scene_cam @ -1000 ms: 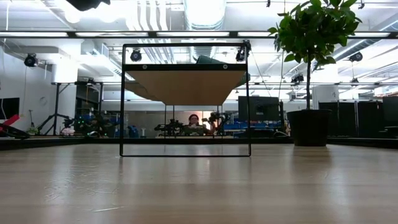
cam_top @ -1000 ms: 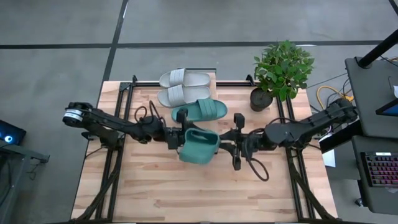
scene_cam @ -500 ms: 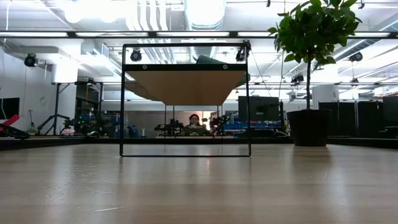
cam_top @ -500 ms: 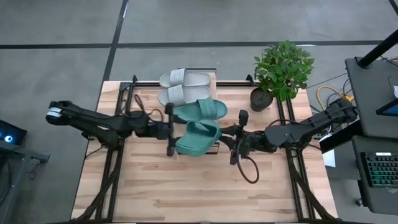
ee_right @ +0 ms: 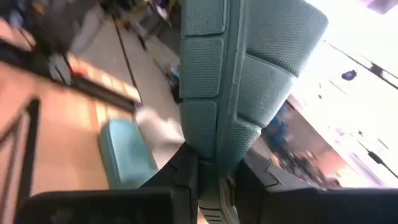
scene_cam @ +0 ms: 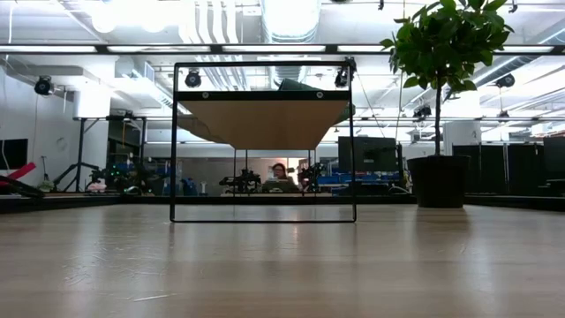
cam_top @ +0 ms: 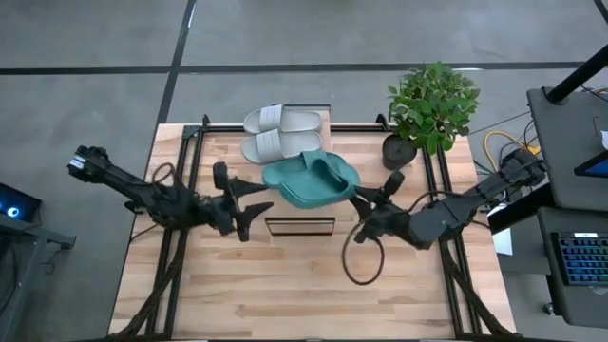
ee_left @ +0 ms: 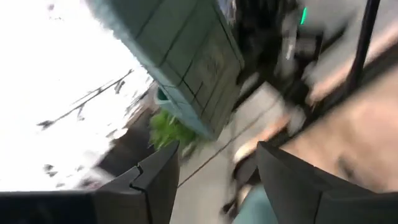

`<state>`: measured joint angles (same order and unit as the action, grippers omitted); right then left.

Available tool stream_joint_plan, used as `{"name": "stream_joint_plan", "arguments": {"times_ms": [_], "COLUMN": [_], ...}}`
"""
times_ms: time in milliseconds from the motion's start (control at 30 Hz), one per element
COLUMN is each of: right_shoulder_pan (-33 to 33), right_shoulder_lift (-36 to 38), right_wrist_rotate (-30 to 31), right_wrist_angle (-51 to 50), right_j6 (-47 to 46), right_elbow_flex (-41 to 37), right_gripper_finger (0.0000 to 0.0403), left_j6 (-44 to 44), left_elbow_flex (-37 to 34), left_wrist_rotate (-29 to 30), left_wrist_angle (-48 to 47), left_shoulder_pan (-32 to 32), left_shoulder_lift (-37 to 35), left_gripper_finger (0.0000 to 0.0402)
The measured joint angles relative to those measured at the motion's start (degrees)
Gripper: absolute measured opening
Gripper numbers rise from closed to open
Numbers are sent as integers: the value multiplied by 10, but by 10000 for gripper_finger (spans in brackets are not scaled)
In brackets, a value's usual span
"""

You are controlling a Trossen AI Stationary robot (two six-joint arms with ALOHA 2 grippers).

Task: Pick and place slides into the shelf
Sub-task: Put the blue slide on the shelf

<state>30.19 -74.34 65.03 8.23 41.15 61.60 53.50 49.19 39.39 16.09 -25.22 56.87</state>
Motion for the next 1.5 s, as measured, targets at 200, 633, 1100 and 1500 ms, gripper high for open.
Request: {"name": "stream_joint_plan", "arguments": {"times_ms": [200, 633, 1100, 1500], "right_shoulder_pan": [7, 7, 7, 7], "right_shoulder_lift": [-1, -5, -8, -12], "right_wrist_rotate": [56, 4, -18, -25], "right_wrist_angle": [-154, -325, -343, -346], "right_j6": [-127, -288, -256, -230], "right_elbow_flex": [0, 0, 0, 0], "right_gripper_finger": [53, 53, 53, 53], "left_j6": [135, 261, 72, 6], "left_elbow_flex": [3, 25, 92, 154], "left_wrist_rotate": [97, 168, 143, 66], "left_wrist_angle": [61, 179, -31, -127], "left_shoulder_pan": [-32, -39, -44, -31], "left_shoulder_lift": [65, 125, 121, 144], "left_gripper_finger": [196, 196, 196, 196]}}
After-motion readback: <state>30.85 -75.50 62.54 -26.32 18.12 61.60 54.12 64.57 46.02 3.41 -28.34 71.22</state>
